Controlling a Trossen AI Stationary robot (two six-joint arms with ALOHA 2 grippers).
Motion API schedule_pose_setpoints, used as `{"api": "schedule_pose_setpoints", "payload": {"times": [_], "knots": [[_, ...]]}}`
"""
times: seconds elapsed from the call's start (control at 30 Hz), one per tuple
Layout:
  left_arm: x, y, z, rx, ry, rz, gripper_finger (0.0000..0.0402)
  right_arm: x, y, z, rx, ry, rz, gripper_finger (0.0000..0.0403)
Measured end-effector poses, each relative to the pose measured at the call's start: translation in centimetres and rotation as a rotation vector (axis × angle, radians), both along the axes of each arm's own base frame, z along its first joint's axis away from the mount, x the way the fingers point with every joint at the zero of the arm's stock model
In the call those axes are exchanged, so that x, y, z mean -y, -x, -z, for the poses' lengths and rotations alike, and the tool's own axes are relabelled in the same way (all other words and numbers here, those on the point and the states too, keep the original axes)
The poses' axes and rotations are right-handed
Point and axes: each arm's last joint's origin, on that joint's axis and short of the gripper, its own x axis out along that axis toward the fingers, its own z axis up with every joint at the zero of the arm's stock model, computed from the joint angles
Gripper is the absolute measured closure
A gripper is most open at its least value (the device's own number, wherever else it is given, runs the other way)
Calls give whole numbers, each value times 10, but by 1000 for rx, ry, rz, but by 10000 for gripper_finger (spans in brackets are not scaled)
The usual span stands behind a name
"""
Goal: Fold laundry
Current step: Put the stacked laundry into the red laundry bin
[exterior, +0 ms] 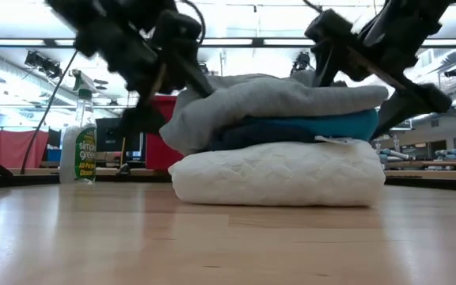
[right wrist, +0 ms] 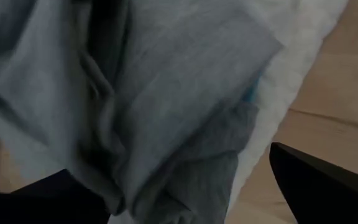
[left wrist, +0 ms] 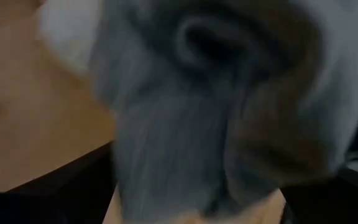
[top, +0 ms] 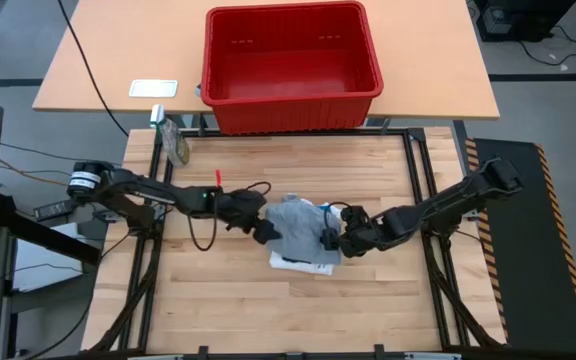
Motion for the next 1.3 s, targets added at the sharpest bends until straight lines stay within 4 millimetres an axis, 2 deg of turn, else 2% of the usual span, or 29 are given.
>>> {"api": "schedule_pose_setpoints", "payload": {"times": [0.07,0.2,0.5,0.67,0.8,0.9,0.97,1.2,1.27,1.3], "knots": [[-2,-2,12,72,25,6,1,5,-1,5,-11,-20,3,4],[-4,-5,36,66,106,17,1,13,6,21,1,-65,9,5],[-3,-26,74,96,146,31,1,27,15,65,161,-140,37,3],[-3,-35,96,135,218,9,1,30,9,84,211,-171,30,3],[-3,-36,100,136,214,7,14,32,-1,93,252,-171,11,8],[-2,-37,100,155,185,9,53,35,-7,98,285,-177,7,26],[-2,-38,100,161,174,17,95,38,-9,100,298,-184,3,50],[-3,-43,93,202,104,72,291,59,-15,96,362,-166,-66,189],[-7,-44,88,223,87,79,300,68,-16,92,384,-154,-91,227],[-9,-44,87,231,81,75,300,74,-16,90,397,-149,-100,233]]}}
